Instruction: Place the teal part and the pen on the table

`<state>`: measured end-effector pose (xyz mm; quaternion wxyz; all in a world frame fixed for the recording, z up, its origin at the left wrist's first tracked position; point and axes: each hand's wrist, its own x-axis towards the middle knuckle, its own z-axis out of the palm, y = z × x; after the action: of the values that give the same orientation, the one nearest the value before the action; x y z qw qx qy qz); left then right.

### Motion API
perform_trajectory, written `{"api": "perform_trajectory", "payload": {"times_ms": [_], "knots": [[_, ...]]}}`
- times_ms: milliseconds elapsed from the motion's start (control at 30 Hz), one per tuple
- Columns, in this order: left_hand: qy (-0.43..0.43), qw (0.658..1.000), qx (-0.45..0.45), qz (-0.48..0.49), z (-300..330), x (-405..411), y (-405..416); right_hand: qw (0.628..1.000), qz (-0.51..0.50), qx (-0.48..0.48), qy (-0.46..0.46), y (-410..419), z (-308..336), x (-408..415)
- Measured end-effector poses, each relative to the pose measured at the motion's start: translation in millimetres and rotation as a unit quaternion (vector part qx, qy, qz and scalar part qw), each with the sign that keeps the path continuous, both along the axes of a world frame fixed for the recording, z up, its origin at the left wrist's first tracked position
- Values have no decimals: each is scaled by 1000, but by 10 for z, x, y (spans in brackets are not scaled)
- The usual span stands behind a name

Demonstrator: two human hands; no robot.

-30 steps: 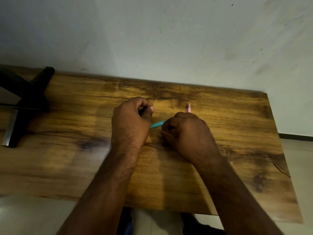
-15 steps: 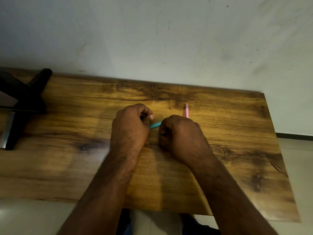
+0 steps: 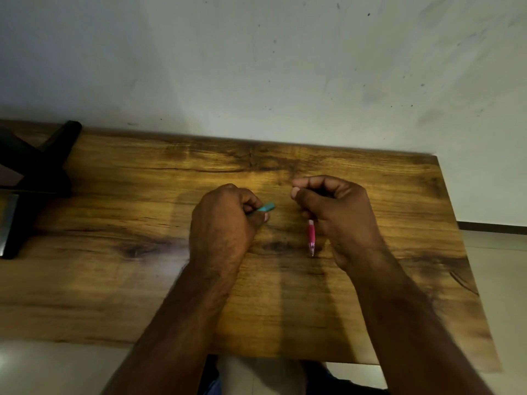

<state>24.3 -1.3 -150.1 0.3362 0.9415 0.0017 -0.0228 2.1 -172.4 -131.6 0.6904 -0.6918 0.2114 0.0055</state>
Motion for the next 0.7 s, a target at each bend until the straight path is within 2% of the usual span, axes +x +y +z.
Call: {"api": "perform_trajectory", "payload": {"times_ms": [233,467,700], "knots": [[-31,999,-21,-26,63,-33,-28,980,-65,184,36,21,33,20],[-101,991,-72,-57,159,-71,-63,979,-73,188,38,63,60,3],[-116,988,-70,-69,183,-75,-41,972,-70,221,41,89,94,0]]}}
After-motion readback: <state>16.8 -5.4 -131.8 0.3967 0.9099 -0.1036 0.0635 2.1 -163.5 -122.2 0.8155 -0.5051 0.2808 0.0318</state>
